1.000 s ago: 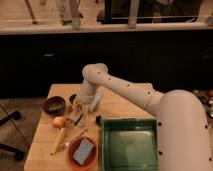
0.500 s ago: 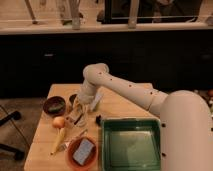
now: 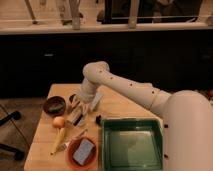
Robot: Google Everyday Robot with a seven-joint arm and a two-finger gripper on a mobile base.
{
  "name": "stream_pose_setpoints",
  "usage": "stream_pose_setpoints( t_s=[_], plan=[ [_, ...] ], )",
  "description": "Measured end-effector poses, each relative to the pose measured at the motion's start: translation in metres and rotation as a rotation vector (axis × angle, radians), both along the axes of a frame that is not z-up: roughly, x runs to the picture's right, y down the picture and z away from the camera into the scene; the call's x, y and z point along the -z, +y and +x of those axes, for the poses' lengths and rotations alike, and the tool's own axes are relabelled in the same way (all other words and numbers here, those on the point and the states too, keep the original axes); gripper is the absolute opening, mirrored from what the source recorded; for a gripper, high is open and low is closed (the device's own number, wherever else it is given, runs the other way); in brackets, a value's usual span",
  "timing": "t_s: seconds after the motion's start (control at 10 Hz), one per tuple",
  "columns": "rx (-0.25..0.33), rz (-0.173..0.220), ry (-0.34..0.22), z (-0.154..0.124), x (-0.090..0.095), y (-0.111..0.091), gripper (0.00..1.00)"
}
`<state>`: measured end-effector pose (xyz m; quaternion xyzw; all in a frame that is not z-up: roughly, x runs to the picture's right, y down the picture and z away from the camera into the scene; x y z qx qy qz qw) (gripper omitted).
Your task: Place eraser in paper cup
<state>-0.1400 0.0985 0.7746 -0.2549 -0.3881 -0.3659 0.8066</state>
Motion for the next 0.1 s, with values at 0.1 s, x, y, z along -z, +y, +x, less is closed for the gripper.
stream_pose_setpoints(
  t_s=[0.1],
  plan=[
    [-0.001,-0.001,-0.001,0.0001,0.0010,-0.0006,0.80]
  ],
)
